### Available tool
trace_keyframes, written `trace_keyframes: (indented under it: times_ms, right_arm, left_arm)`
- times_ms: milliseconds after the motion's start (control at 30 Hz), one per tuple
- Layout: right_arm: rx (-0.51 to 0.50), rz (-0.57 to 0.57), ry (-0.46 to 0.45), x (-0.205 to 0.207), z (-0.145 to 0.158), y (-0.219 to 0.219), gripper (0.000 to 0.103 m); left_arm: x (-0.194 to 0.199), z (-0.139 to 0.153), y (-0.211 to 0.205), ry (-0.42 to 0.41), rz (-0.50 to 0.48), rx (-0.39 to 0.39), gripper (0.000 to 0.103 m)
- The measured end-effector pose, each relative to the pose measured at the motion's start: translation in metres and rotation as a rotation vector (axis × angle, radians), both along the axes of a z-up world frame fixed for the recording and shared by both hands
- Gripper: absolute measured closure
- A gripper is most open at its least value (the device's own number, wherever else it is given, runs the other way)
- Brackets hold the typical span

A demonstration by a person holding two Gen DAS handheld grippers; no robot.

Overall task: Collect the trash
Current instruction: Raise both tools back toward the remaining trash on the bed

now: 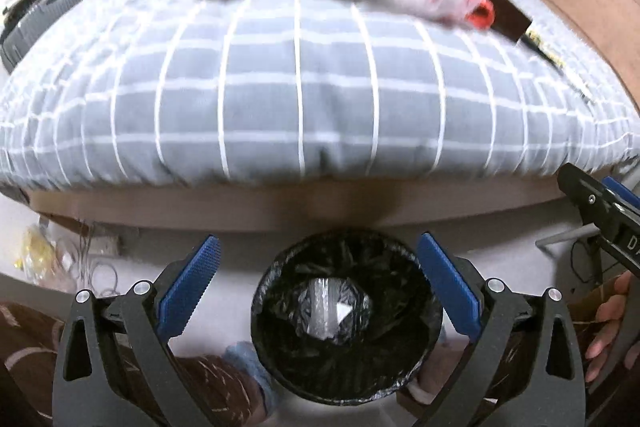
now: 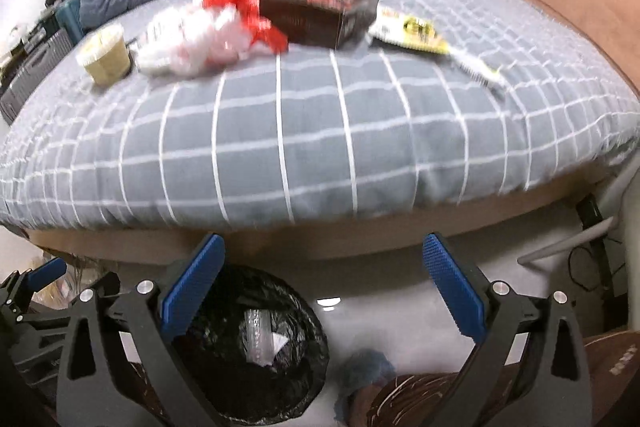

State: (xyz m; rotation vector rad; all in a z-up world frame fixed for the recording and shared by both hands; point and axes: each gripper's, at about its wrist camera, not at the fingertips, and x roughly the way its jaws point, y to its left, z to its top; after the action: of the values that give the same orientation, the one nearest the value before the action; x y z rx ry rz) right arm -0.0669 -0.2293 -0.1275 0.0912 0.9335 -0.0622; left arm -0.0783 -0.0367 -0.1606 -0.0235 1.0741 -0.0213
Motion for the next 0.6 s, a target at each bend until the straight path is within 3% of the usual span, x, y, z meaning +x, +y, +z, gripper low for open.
trace_keyframes:
  times_ms: [333, 600]
  right_arm:
    - [0.009, -0.020, -0.124, 0.009, 0.052, -0.019, 0.007]
    - [0.000, -0.058, -0.146, 0.042, 0.071, -0.043, 0.007]
  left_arm:
    - [0.020, 0.054, 0.001, -0.096, -0.005, -0.068, 0.006]
    - [0.057, 0.081, -0.018, -0.136, -0.037, -0.055, 0.006]
